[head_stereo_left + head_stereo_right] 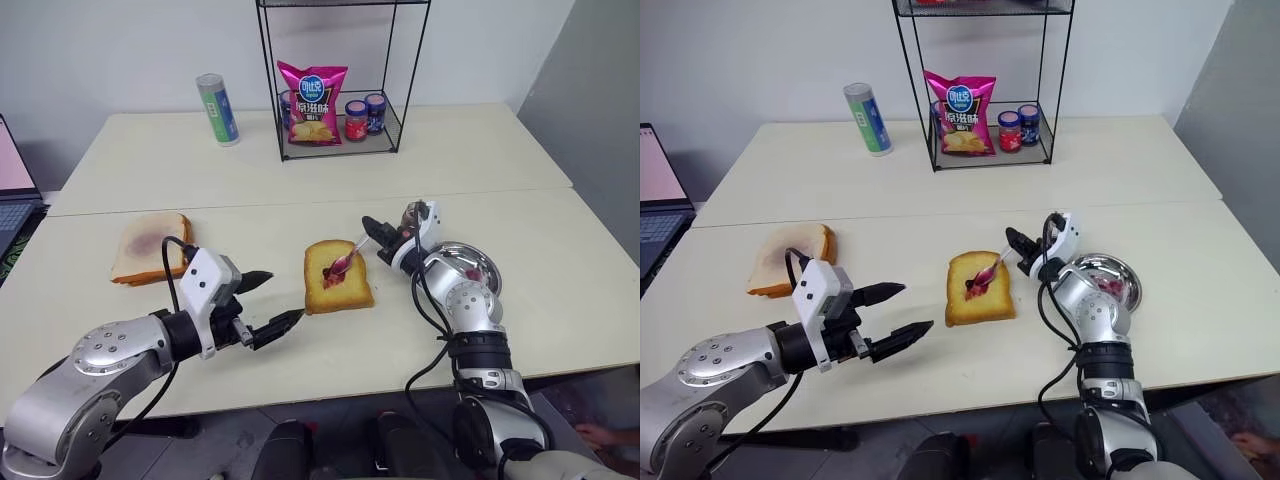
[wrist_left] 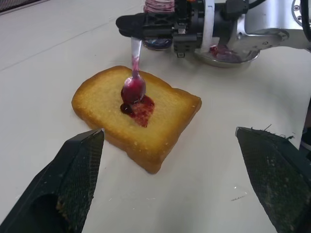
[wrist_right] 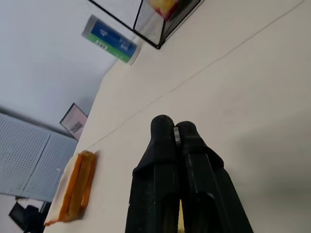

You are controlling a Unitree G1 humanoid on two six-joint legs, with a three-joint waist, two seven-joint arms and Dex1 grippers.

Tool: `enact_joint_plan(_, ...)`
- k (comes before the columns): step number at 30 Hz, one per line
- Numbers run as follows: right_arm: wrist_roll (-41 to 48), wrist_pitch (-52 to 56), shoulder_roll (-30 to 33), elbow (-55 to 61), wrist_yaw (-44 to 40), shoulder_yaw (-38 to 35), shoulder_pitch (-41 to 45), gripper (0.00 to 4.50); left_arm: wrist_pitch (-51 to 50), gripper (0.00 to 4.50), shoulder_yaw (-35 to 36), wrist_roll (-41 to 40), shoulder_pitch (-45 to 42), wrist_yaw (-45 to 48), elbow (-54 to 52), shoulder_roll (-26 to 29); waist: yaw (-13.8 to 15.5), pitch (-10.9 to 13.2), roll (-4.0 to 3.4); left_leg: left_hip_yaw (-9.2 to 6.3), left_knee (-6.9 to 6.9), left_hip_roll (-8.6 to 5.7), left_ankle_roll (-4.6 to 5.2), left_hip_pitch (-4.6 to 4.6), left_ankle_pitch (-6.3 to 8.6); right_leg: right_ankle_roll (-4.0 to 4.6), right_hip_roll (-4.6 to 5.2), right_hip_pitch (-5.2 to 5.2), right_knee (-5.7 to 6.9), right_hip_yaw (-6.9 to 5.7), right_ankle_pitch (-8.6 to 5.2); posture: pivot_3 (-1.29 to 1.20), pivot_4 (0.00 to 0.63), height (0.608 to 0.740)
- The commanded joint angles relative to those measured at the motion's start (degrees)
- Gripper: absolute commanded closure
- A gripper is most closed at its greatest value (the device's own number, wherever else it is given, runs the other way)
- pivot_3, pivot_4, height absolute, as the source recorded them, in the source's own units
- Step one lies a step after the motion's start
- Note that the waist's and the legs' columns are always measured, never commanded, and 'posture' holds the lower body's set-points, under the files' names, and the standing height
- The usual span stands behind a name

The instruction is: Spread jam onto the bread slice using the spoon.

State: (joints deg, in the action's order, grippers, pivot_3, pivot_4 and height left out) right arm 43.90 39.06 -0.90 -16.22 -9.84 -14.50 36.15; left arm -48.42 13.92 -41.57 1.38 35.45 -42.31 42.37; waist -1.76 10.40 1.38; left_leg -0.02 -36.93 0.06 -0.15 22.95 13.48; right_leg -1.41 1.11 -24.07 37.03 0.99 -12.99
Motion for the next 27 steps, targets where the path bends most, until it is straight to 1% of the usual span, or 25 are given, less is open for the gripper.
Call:
enact_joint_plan(1, -0.91, -1.68, 0.00, -0.63, 0.21, -1.02, 1.40, 4.46, 0.97, 0.00, 0.38, -0.16, -0.90, -0.39, -0.51, 0.50, -0.01, 0.00, 0.00, 0.00, 0.01, 0.00, 0.00, 0.00, 0.00, 0.00, 0.00, -0.01, 0.00, 0.00, 0.00, 0.00, 0.150, 0.740)
enact_joint_plan(5, 1.06, 0.03, -0.25, 0.81, 0.26, -1.68, 1.89, 4.46, 1.04, 0.00, 0.49, -0.01, -1.17, -0.34, -0.20, 0.61, -0.01, 0.00, 0.00, -0.03, 0.01, 0.01, 0.00, 0.00, 0.00, 0.01, 0.00, 0.00, 0.01, 0.01, 0.00, 0.00, 0.150, 0.740)
enact_joint_plan(13, 9.16, 7.72, -2.27, 6.99, 2.72, -4.21, 2.10, 4.46, 1.38, 0.00, 0.85, 0.26, -1.47, -0.25, 0.35, 0.82, -0.05, 0.01, -0.01, -0.02, 0.03, 0.02, 0.00, 0.02, 0.00, 0.01, 0.00, -0.03, 0.00, 0.01, 0.00, 0.00, 0.150, 0.740)
enact_joint_plan(21, 4.82, 5.20, -5.19, 3.49, 3.47, -2.00, 1.44, 4.46, 1.63, 0.00, 0.23, 0.68, -2.66, -0.02, 1.12, 0.94, -0.08, 0.01, -0.01, -0.03, 0.03, 0.06, 0.00, 0.02, 0.00, 0.02, -0.03, -0.03, 0.00, 0.00, -0.01, 0.00, 0.150, 0.740)
enact_joint_plan(27, 0.83, 4.94, -3.46, 2.61, 1.57, 0.63, -0.17, 4.46, 1.55, 0.00, 0.25, 0.73, -2.36, -0.15, 0.80, 0.84, -0.07, 0.01, -0.01, 0.01, 0.03, 0.04, 0.00, 0.03, 0.00, 0.02, -0.01, -0.03, -0.02, 0.00, 0.00, 0.00, 0.150, 0.740)
